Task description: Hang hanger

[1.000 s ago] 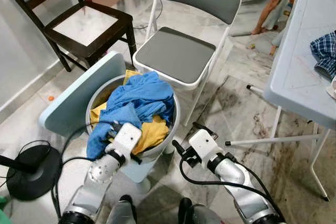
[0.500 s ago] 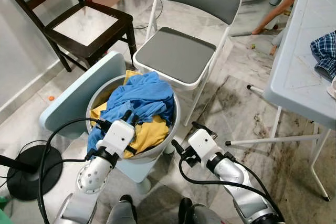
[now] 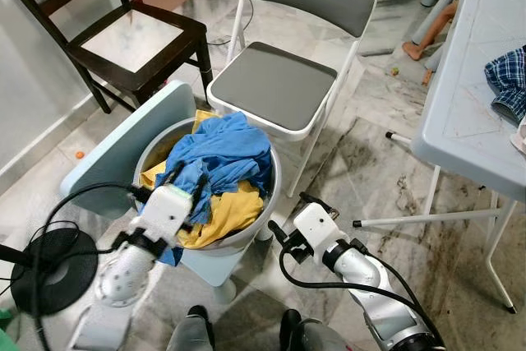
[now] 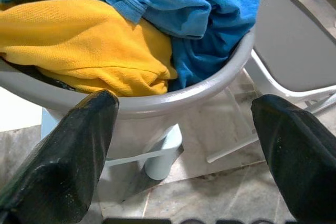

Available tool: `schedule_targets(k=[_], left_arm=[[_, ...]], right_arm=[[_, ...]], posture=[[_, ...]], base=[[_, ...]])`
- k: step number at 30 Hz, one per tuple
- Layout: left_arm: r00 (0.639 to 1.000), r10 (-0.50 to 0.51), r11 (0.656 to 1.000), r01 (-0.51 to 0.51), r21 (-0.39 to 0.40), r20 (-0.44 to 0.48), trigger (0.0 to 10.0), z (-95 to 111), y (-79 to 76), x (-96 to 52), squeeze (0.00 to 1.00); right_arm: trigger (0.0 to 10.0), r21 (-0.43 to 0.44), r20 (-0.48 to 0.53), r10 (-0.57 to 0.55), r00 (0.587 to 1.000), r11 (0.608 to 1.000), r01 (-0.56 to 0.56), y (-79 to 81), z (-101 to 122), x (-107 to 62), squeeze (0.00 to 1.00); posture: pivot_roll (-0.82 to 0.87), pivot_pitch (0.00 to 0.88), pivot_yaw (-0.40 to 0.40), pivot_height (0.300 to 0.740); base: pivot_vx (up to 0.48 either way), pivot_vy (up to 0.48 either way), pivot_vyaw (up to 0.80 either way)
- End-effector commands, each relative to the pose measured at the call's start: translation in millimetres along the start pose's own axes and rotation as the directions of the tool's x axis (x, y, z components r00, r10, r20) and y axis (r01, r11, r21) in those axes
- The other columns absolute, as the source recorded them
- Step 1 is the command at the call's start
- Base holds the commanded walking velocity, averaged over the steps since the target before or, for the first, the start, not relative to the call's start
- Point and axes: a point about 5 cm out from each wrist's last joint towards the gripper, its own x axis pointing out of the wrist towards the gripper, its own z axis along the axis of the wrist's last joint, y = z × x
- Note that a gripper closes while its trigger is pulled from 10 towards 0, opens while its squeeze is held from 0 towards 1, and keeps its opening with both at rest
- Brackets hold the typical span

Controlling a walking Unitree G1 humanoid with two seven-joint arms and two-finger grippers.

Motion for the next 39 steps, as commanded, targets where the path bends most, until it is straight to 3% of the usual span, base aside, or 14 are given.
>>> schedule_targets(k=[1,2,6,9,12,14,15,16,22,26,27,28,29,39], left_arm=[[1.000,-0.015,1.000,0.015,0.012,-0.019,10.0,-6,-1.0,-6.8,1.00],[0.998,-0.044,0.999,0.045,0.031,-0.039,10.0,-12,-1.3,-15.0,1.00],[0.994,-0.091,0.994,0.094,0.050,-0.054,10.0,-18,-1.3,-24.8,1.00],[0.992,-0.110,0.992,0.113,0.053,-0.067,10.0,-22,-2.0,-28.1,1.00],[0.976,-0.192,0.977,0.200,0.073,-0.104,10.0,-30,-6.2,-32.4,1.00],[0.973,-0.203,0.974,0.212,0.078,-0.109,10.0,-32,-6.7,-33.2,0.95],[0.971,-0.211,0.972,0.220,0.079,-0.115,10.0,-35,-7.1,-33.4,0.43],[0.969,-0.216,0.971,0.226,0.080,-0.124,10.0,-39,-7.3,-31.2,0.00],[0.965,-0.210,0.972,0.223,0.071,-0.155,10.0,-49,-5.4,-22.7,0.00],[0.971,-0.167,0.981,0.181,0.069,-0.173,10.0,-54,4.1,-14.3,0.00],[0.971,-0.165,0.982,0.179,0.069,-0.172,6.8,-54,5.6,-12.1,0.00],[0.972,-0.163,0.982,0.177,0.067,-0.168,5.3,-54,7.1,-9.2,0.00],[0.972,-0.165,0.982,0.177,0.062,-0.167,0.0,-55,7.8,-7.2,0.00],[0.969,-0.194,0.978,0.203,0.041,-0.155,0.0,-57,6.7,1.1,0.00]], right_arm=[[10.0,0.005,-0.010,0.019,1.000,1.000,-0.019,6.8,-4,-0.7,0.00],[10.0,0.006,-0.009,0.021,1.000,1.000,-0.021,7.7,-4,0.2,0.00],[10.0,0.008,-0.008,0.025,1.000,1.000,-0.025,8.8,-3,1.1,0.00],[10.0,0.009,-0.009,0.024,1.000,1.000,-0.024,8.8,-4,1.3,0.00],[10.0,0.011,-0.011,0.021,1.000,1.000,-0.021,8.7,-4,1.2,0.00],[10.0,0.012,-0.011,0.020,1.000,1.000,-0.020,8.8,-4,1.0,0.00],[10.0,0.013,-0.012,0.019,1.000,1.000,-0.019,9.0,-5,0.7,0.00],[10.0,0.014,-0.012,0.018,1.000,1.000,-0.018,9.1,-5,0.3,0.00],[10.0,0.013,-0.015,0.015,1.000,1.000,-0.015,8.4,-6,-1.1,0.00],[10.0,0.009,-0.018,0.009,1.000,1.000,-0.009,5.8,-7,-3.2,0.00],[10.0,0.009,-0.019,0.009,1.000,1.000,-0.008,5.3,-7,-3.7,0.00],[10.0,0.008,-0.020,0.008,1.000,1.000,-0.008,4.8,-7,-4.3,0.00],[10.0,0.007,-0.020,0.007,1.000,1.000,-0.007,4.5,-8,-4.5,0.00],[10.0,0.003,-0.021,0.001,1.000,1.000,-0.001,2.9,-7,-5.2,0.00]], posture=[[0.23,0.266,-0.017,0.740],[0.23,0.268,-0.016,0.740],[0.24,0.269,-0.013,0.740],[0.23,0.269,-0.011,0.740],[0.23,0.270,-0.008,0.740],[0.23,0.271,-0.008,0.740],[0.23,0.269,-0.007,0.740],[0.22,0.269,-0.007,0.740],[0.21,0.269,-0.011,0.740],[0.20,0.269,-0.019,0.740],[0.19,0.270,-0.020,0.740],[0.19,0.268,-0.022,0.740],[0.19,0.268,-0.022,0.740],[0.18,0.267,-0.019,0.740]], base=[[0.000,0.000,0.00],[0.000,0.000,0.00],[0.000,0.000,0.00],[0.000,0.000,0.00],[0.000,0.000,0.00],[0.000,0.000,0.00],[0.000,0.000,0.00],[0.000,0.000,0.00],[0.000,0.000,0.00],[0.000,0.000,0.00],[0.000,0.000,0.00],[0.000,0.000,0.00],[0.000,0.000,0.00],[0.000,0.000,0.00]])
